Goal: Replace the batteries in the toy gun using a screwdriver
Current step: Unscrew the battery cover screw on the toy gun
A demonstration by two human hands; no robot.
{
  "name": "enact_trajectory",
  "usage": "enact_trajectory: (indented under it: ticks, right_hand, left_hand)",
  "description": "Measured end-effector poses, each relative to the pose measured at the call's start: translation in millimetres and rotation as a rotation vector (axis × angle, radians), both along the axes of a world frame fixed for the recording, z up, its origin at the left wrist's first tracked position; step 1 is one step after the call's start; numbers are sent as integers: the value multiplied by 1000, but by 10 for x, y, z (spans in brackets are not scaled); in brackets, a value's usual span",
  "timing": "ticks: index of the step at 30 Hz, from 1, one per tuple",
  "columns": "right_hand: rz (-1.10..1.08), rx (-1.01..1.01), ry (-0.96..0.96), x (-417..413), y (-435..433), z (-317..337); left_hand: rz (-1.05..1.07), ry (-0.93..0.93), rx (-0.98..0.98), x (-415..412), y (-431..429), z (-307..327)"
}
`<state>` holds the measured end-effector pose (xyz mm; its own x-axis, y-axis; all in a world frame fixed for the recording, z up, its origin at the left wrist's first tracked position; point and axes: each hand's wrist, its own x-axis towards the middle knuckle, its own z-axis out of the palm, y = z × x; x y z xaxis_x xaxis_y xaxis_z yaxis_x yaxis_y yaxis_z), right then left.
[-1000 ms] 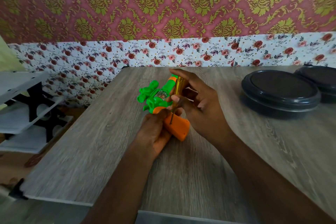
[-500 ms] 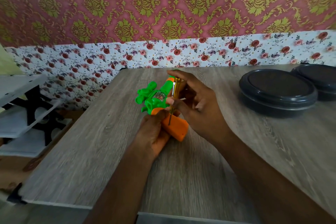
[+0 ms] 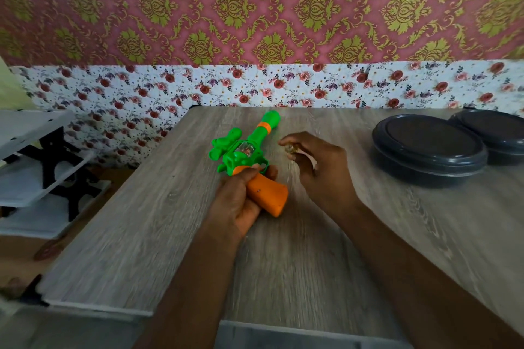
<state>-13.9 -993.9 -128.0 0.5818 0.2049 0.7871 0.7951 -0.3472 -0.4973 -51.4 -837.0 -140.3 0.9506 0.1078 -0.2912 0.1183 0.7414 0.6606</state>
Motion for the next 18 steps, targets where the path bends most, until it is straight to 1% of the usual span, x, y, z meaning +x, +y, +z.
enact_trajectory:
  ticks: [2, 4, 6, 9, 12, 14, 18]
  right_hand:
    - [-30, -93, -2, 137, -10, -68]
    - [-53, -197, -45, 254, -17, -76]
    - [-25, -321, -74, 359, -5, -40]
    - [18, -549, -43, 528, 47, -26]
    - [25, -754, -11, 632, 91, -64]
    - [30, -812, -20, 664, 127, -99]
    - [42, -804, -3, 715, 160, -145]
  left_hand:
    - [19, -3, 10, -14, 10, 12]
    - [43, -8, 25, -27, 10, 14]
    - [65, -13, 33, -47, 1, 18]
    - [94, -47, 66, -73, -13, 30]
    - [137, -44, 28, -65, -29, 32]
    - [156, -31, -2, -45, -26, 31]
    - [173, -30, -54, -62, -20, 44]
